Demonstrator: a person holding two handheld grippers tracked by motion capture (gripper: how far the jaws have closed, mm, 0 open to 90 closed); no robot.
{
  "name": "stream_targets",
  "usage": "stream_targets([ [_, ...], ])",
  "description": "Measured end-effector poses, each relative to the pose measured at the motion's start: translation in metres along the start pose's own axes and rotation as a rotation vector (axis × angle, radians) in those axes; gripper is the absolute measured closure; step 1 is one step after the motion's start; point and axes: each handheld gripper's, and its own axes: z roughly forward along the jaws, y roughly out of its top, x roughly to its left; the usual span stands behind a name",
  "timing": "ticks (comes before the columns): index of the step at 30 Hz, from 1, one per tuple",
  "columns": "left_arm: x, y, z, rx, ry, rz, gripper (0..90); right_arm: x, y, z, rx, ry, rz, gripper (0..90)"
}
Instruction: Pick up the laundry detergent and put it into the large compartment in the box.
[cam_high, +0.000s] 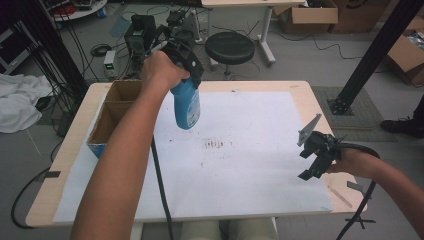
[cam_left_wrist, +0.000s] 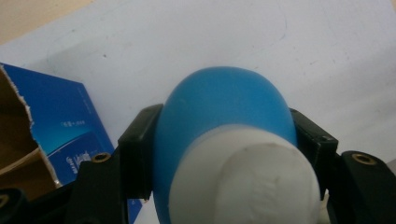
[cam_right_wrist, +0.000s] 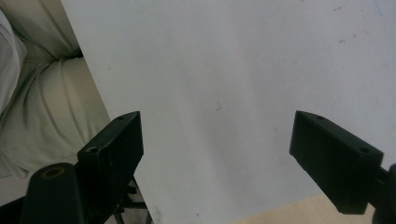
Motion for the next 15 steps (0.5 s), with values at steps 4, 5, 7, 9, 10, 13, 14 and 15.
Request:
stream_targets([
  [4, 0.005, -0.002, -0.010, -0.007, -0.001, -0.007, 37.8, 0.000, 0.001, 0.000, 0.001, 0.002, -0.001, 17.2],
  [5, 0.007, -0.002, -0.014, -0.008, 0.000, -0.008, 37.8, 0.000, 0.002, 0.000, 0.002, 0.002, -0.002, 17.3],
  [7, 0.010, -0.004, -0.019, -0.013, 0.000, -0.017, 37.8, 0.000, 0.002, 0.000, 0.006, 0.003, 0.003, 17.2],
  [9, 0.014, -0.005, -0.024, -0.013, 0.007, -0.022, 37.8, 0.000, 0.003, 0.000, 0.007, 0.003, 0.002, 17.3],
  [10, 0.016, -0.006, -0.026, -0.012, 0.010, -0.026, 37.8, 0.001, 0.004, 0.001, 0.007, 0.003, 0.002, 17.2],
  [13, 0.024, -0.010, -0.035, -0.013, 0.024, -0.040, 37.8, 0.000, 0.005, 0.002, 0.003, 0.003, -0.011, 17.3],
  [14, 0.024, -0.010, -0.035, -0.013, 0.024, -0.040, 37.8, 0.000, 0.005, 0.002, 0.003, 0.003, -0.011, 17.3],
  [15, 0.027, -0.011, -0.038, -0.012, 0.024, -0.042, 37.8, 0.001, 0.005, 0.002, 0.007, 0.003, -0.003, 17.2],
])
